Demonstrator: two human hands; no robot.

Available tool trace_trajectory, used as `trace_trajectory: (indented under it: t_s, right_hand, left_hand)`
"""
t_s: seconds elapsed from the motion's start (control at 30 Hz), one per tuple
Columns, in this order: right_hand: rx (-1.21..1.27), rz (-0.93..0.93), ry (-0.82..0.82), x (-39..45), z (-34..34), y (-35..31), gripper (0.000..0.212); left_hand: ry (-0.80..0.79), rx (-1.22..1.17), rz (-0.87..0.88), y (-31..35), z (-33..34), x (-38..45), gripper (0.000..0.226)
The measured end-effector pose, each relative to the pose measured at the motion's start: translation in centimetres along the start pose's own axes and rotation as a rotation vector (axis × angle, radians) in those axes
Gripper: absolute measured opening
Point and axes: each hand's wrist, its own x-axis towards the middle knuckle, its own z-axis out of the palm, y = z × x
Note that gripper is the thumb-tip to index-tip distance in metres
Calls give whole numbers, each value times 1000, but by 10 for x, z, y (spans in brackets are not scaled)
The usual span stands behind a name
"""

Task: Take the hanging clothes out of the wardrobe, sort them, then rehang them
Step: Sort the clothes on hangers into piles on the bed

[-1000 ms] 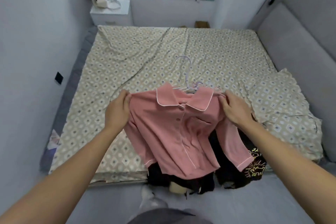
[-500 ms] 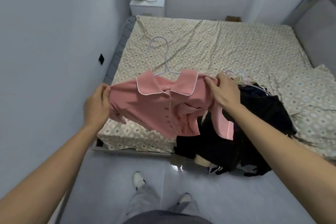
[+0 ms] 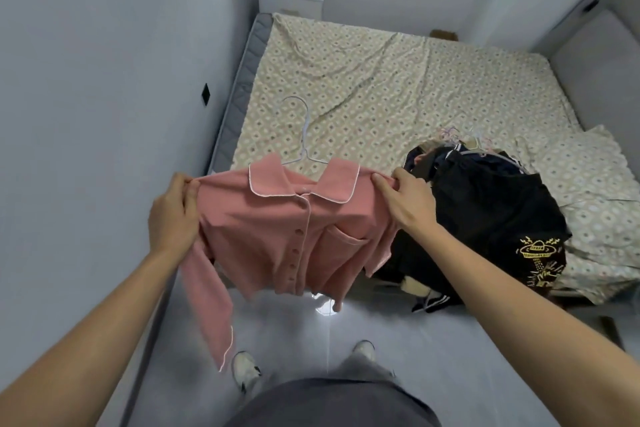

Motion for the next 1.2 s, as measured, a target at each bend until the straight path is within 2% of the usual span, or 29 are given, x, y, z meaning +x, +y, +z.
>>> trace_trajectory:
  t_s: [0.23,0.47,0.6,0.73,0.93,1.1,1.2]
  right_hand:
    - [-29,48,-62,14,36,-18,57]
    - [-35,132,-128,76,73,4,54]
    - [-4,175,-186,146,113,26,56]
    - [6,196,-269,235,166,50,54]
    - [-2,238,-357,368,250,90,51]
    - [36,282,-466,438,319,121,41]
    - [147,284,-479,461,350,128,35]
  left_hand:
    - [-124,38,-42,-36,7,23,14]
    - [-267,134,-91,-49,65,75,21]
    - [-321,188,-87,-51,121,130,21]
    - [-374,289,-157,-69,195,194,31]
    - [-453,406,-204,-103,317,281,20]
    - [-517,441,-260,-136,391,337,23]
    - [-539,428,-277,-148,421,357,16]
